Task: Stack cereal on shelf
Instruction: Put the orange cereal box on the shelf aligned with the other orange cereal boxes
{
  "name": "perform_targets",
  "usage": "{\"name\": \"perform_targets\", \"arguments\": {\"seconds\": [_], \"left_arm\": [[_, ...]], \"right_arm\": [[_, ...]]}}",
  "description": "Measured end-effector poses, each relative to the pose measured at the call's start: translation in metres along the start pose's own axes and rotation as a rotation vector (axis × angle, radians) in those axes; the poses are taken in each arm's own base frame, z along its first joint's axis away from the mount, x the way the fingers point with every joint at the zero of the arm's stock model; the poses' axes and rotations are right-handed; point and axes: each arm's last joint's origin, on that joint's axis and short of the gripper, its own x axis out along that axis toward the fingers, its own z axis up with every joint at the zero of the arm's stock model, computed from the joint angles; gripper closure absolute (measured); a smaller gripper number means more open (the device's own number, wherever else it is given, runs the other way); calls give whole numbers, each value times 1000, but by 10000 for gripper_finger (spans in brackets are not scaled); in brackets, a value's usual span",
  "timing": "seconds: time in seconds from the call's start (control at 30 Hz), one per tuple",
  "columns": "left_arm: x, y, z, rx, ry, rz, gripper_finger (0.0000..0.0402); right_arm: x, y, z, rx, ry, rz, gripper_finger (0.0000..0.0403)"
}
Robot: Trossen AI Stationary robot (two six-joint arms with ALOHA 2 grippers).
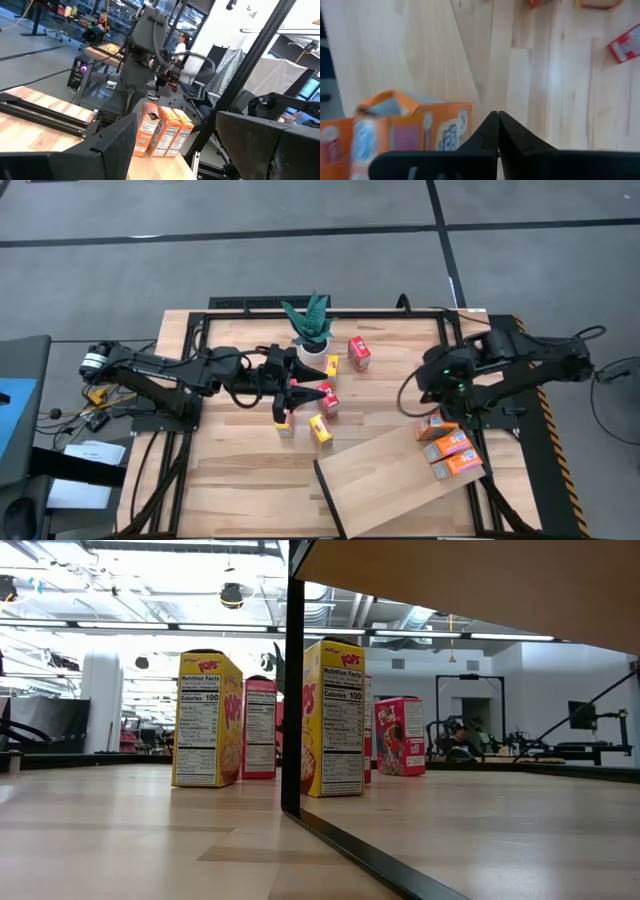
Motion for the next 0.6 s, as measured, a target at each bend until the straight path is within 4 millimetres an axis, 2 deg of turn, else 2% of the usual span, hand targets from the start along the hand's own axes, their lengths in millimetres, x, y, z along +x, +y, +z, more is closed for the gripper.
{"name": "perform_targets", "arguments": {"seconds": [0.27, 0.6], "left_arm": [[0, 0, 0, -1, -1, -1, 141], [0, 0, 0, -1, 1, -5, 141]], "right_arm": [[25, 3, 13, -48, 149, 58, 388], [10, 15, 14, -67, 138, 89, 377]]}}
